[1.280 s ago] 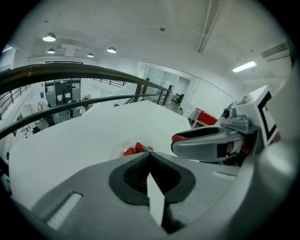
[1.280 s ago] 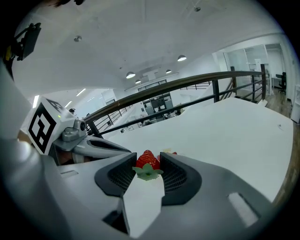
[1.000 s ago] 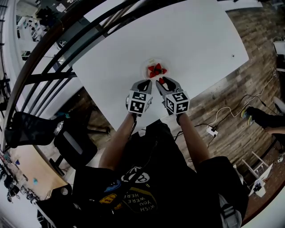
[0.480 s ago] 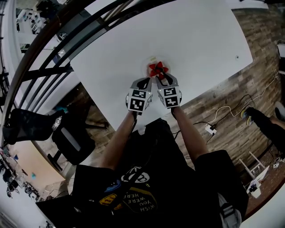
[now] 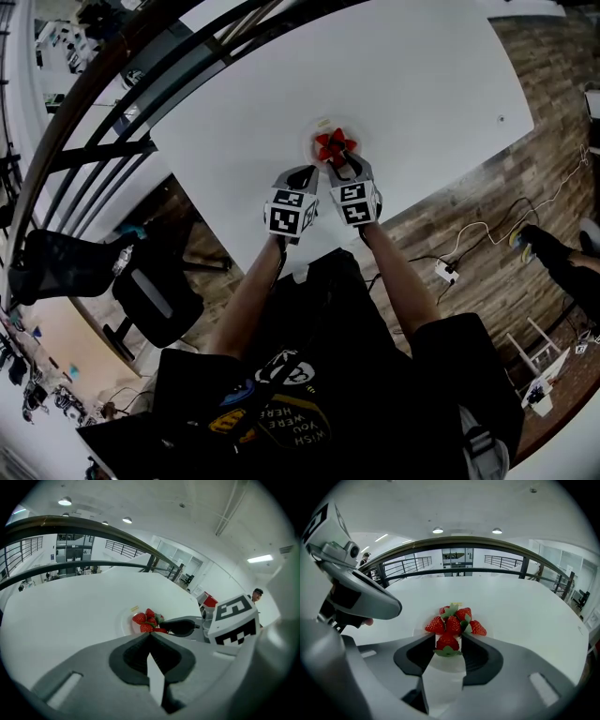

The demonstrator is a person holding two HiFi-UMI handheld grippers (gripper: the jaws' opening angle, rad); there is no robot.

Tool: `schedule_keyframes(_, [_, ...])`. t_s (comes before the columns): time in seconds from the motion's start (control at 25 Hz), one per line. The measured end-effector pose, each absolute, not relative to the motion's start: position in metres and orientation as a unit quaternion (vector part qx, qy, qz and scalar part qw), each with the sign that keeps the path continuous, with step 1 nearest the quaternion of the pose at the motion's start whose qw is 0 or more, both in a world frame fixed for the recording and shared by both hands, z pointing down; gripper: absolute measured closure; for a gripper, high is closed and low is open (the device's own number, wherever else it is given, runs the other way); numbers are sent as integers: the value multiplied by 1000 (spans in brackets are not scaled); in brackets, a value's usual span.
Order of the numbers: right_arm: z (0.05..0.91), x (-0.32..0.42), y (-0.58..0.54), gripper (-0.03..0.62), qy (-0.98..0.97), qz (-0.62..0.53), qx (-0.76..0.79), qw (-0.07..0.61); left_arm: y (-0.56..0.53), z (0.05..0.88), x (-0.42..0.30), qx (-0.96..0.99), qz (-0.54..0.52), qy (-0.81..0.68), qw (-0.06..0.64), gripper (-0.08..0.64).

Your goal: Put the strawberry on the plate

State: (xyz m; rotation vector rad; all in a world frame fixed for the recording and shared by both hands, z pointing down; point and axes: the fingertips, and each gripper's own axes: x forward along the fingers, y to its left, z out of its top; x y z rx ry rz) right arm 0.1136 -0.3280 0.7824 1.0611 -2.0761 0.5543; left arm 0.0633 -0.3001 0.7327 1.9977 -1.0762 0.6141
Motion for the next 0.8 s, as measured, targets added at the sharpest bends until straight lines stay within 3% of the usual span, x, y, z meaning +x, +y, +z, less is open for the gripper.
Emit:
schedule_keyframes(0.28, [754, 130, -319, 400, -807, 230, 441, 318, -294, 712, 61, 797, 233, -414, 373, 555])
schedule_keyframes(0.6, [664, 147, -276, 517, -807, 216, 501, 225, -274, 653, 59, 838, 212, -401, 303, 555])
schedule_keyframes(0.8, [605, 154, -236, 554, -792, 194, 554, 167, -247, 612, 63, 863, 188, -386, 265, 555])
